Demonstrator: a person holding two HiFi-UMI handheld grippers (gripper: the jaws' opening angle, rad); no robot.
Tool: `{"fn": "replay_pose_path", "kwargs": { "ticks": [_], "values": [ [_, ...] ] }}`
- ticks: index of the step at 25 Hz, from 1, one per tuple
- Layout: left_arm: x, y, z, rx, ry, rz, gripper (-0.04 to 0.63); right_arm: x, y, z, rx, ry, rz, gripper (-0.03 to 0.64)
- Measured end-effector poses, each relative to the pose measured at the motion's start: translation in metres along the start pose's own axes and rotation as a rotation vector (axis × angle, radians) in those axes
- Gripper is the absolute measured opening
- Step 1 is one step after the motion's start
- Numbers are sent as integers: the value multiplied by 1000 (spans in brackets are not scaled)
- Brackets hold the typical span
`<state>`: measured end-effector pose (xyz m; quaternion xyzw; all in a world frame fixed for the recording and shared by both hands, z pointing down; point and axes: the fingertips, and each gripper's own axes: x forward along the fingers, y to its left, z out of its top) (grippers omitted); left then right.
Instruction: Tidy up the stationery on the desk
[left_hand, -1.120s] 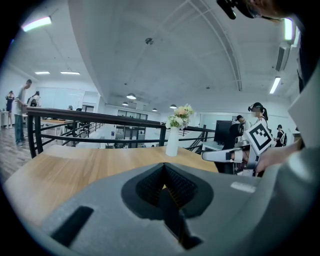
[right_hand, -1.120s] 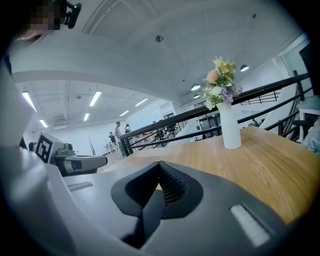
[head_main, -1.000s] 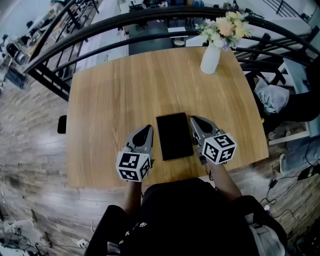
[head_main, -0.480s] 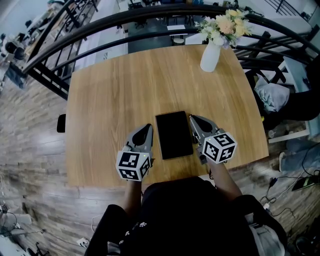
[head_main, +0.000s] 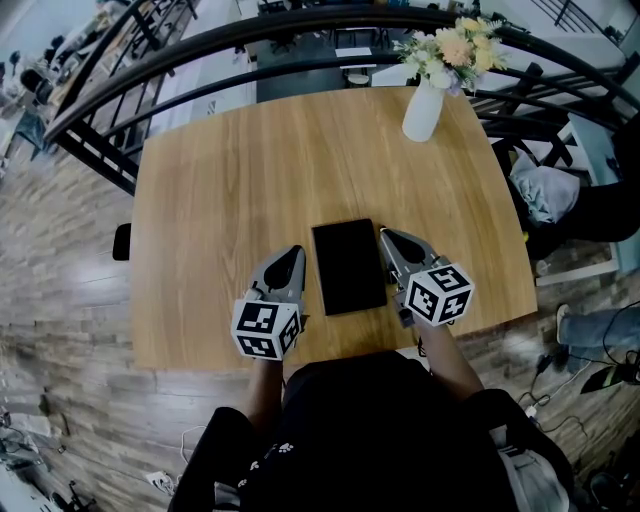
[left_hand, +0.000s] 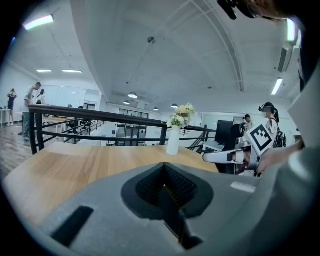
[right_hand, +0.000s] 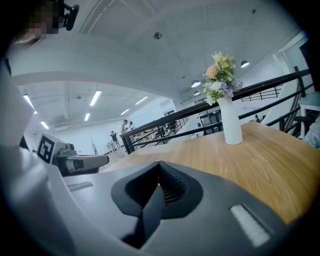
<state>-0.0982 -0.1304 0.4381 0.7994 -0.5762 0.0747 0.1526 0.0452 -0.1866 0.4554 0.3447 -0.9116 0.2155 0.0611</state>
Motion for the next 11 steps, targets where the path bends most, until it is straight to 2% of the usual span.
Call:
{"fn": "replay_pose_path", "kwargs": {
  "ticks": [11],
  "values": [
    [-1, 1, 0, -3, -5, 3, -6, -1, 1, 0, 0, 3, 5, 9]
  ]
}}
